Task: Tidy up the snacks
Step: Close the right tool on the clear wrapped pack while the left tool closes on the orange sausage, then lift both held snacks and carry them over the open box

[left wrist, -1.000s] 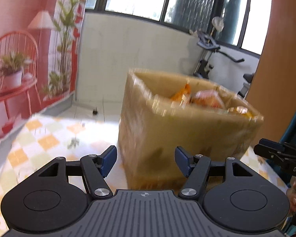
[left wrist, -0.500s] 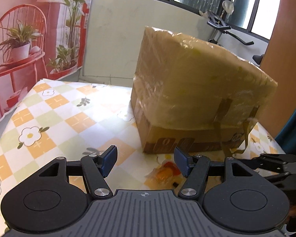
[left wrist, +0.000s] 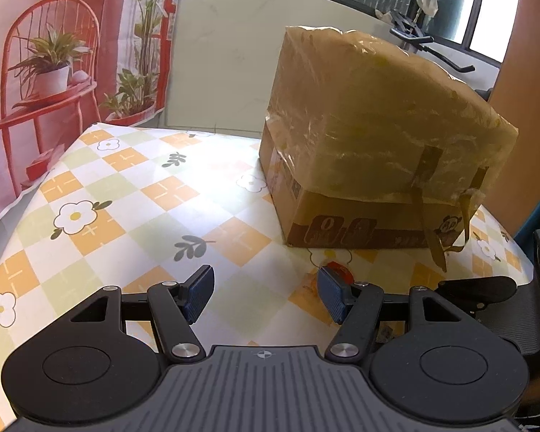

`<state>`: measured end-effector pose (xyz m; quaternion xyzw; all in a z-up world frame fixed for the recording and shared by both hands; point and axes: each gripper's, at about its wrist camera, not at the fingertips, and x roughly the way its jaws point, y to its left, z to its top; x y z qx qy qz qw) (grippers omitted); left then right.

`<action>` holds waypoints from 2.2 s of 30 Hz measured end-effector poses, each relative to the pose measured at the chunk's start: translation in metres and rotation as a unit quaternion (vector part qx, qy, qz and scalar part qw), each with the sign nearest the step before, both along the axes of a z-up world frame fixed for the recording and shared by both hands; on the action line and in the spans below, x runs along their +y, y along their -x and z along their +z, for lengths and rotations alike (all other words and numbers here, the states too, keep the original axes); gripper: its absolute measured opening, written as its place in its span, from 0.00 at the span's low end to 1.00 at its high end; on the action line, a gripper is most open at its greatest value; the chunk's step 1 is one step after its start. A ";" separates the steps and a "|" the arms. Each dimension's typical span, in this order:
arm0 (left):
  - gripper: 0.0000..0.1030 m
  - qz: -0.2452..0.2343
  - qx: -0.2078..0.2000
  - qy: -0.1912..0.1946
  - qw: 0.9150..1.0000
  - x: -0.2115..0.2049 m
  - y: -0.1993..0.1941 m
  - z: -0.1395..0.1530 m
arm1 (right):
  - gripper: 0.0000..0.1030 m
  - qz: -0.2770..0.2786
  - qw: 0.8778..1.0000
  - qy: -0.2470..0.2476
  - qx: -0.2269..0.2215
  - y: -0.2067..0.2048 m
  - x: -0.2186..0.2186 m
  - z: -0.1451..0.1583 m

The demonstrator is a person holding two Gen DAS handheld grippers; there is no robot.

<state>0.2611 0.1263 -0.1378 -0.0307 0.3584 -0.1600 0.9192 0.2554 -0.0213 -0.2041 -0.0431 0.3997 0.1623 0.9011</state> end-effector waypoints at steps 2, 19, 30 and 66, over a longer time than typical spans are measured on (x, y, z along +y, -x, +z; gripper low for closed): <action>0.64 -0.002 0.002 -0.001 1.000 -0.001 0.001 -0.002 | 0.49 0.004 1.000 0.006 -0.005 0.001 0.002 -0.001; 0.64 -0.086 0.011 -0.046 0.995 -0.056 -0.032 -0.031 | 0.44 -0.075 0.997 -0.016 -0.014 0.029 -0.053 -0.003; 0.54 -0.137 0.030 -0.058 0.988 -0.076 -0.055 -0.056 | 0.44 -0.115 0.993 -0.030 -0.022 0.048 -0.077 -0.004; 0.32 -0.036 -0.002 0.039 0.999 -0.058 0.025 -0.024 | 0.40 -0.106 0.992 -0.062 -0.037 0.058 -0.083 0.010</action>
